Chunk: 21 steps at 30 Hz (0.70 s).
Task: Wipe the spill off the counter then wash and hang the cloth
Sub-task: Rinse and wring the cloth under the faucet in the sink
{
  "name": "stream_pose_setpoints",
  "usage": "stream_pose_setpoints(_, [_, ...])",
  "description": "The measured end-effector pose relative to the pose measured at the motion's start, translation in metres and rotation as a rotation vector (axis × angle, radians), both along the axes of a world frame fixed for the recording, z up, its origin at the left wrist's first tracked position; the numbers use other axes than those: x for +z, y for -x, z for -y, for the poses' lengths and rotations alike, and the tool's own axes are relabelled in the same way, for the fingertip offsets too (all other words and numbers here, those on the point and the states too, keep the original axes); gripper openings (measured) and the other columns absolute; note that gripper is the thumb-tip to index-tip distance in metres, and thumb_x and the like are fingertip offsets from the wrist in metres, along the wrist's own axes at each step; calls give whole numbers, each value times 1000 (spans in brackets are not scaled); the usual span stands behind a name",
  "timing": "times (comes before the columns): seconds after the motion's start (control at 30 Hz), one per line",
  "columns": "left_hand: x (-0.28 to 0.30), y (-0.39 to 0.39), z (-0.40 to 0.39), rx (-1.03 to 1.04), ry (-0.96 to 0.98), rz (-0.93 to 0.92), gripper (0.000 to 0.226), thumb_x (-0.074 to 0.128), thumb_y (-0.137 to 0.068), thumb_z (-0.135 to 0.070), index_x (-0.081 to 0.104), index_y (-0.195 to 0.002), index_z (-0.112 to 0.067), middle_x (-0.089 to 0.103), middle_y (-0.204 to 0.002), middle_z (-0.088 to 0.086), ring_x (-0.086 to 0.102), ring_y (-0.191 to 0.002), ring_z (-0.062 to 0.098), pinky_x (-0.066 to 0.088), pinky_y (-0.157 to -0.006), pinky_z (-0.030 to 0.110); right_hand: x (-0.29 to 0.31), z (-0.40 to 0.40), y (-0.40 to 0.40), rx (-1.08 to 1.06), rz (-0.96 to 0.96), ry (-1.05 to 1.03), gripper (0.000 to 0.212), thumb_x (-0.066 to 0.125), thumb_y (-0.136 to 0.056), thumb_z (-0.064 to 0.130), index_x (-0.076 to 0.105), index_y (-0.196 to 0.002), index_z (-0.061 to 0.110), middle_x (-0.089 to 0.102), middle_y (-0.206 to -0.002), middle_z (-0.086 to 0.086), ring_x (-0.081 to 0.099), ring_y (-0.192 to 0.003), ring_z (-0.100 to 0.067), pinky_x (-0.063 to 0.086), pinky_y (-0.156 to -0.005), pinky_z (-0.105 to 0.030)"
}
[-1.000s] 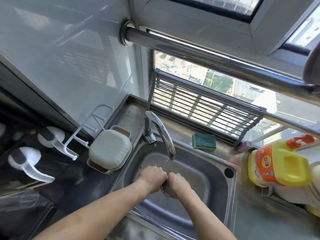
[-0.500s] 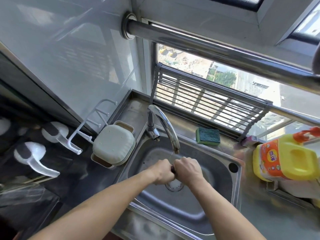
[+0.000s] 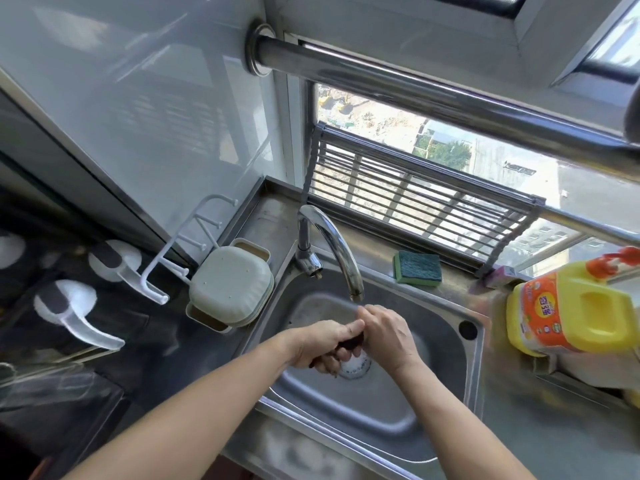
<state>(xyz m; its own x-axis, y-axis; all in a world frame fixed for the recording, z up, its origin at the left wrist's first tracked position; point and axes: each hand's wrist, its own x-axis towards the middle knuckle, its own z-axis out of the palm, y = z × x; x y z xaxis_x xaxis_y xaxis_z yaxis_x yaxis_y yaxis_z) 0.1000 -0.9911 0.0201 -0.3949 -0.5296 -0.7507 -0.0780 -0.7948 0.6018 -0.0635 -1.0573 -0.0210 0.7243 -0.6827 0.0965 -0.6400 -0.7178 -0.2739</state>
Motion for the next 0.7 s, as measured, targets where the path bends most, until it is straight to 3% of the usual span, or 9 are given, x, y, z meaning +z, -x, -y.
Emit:
stream_pose_setpoints(0.13, [-13, -6, -2, -268, 548, 616, 15, 61, -97, -37, 59, -89, -25, 68, -88, 0, 65, -80, 21, 44, -65, 28, -20, -14, 4, -100, 76, -448, 38, 77, -73, 26, 48, -94, 15, 52, -94, -3, 51, -85, -23, 46, -74, -34])
stream_pose_setpoints(0.2, [-24, -12, -4, -439, 744, 938, 16, 62, -95, -36, 59, -105, -23, 67, -108, 6, 66, -99, 33, 45, -75, 36, -14, -21, 3, -276, 230, -858, 46, 83, -71, 28, 50, -100, 13, 56, -99, -1, 54, -87, -15, 45, -78, -27])
stream_pose_setpoints(0.27, [-31, -23, -9, -533, 938, 1107, 24, 61, -97, -33, 56, -118, -22, 61, -116, 8, 65, -99, 35, 46, -70, 40, 3, -17, 4, -430, 442, -1246, 40, 83, -77, 24, 61, -106, 8, 66, -97, -3, 61, -86, -11, 50, -76, -24])
stream_pose_setpoints(0.33, [-35, -38, -14, -531, 1157, 1153, 30, 67, -93, -28, 57, -122, -24, 61, -113, 5, 67, -91, 28, 51, -64, 37, 20, -8, 7, -509, 601, -1508, 26, 70, -93, 27, 68, -105, 3, 69, -94, -7, 65, -84, -15, 52, -71, -24])
stream_pose_setpoints(0.43, [-35, -48, -14, -421, 1532, 1140, 38, 71, -86, -13, 62, -121, -24, 60, -100, 0, 59, -77, 20, 50, -59, 30, 35, 1, 7, -492, 627, -1752, 40, 62, -96, 50, 70, -97, 10, 67, -97, -12, 66, -90, -22, 53, -80, -33])
stream_pose_setpoints(0.5, [-27, -45, -9, -395, 1646, 1098, 40, 62, -89, -4, 63, -125, -24, 58, -99, 0, 52, -78, 19, 47, -64, 28, 38, -3, 2, -442, 587, -1909, 45, 63, -95, 49, 71, -117, 11, 68, -112, -15, 66, -102, -24, 51, -90, -42])
stream_pose_setpoints(0.6, [-17, -39, -1, -392, 1738, 1036, 33, 53, -98, -3, 67, -119, -24, 62, -102, 2, 51, -81, 21, 49, -68, 32, 34, -11, 1, -317, 552, -2276, 57, 63, -97, 33, 50, -146, 8, 51, -144, -29, 52, -135, -38, 45, -102, -62])
stream_pose_setpoints(0.63, [-14, -38, 2, -416, 1777, 1041, 28, 51, -101, -8, 69, -114, -25, 63, -101, 1, 52, -81, 21, 49, -67, 32, 33, -11, 1, -202, 489, -2336, 60, 62, -98, 27, 42, -151, 8, 42, -150, -34, 44, -141, -43, 43, -105, -62])
stream_pose_setpoints(0.7, [-7, -37, 6, -511, 1856, 1106, 25, 49, -103, -11, 69, -105, -26, 63, -97, 0, 54, -80, 21, 48, -62, 31, 37, -9, -4, -25, 258, -2281, 57, 55, -100, 21, 39, -153, 7, 41, -152, -33, 52, -135, -40, 55, -97, -42])
